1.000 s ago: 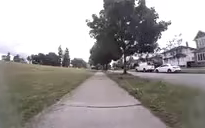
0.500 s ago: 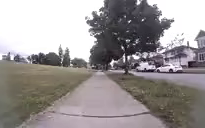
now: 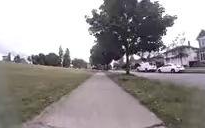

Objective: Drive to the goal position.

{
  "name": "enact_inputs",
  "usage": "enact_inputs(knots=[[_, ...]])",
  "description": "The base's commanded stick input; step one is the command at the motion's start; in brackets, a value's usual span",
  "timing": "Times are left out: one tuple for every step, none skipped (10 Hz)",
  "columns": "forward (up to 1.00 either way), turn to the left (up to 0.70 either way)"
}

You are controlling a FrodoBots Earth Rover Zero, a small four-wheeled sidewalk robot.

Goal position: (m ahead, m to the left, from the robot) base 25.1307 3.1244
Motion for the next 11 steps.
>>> enact_inputs(knots=[[0.70, 0.00], [0.70, 0.00], [0.70, 0.00], [0.70, 0.00], [0.70, 0.00], [0.70, 0.00], [0.70, 0.00], [0.70, 0.00], [0.70, 0.00], [0.70, 0.00], [0.70, 0.00]])
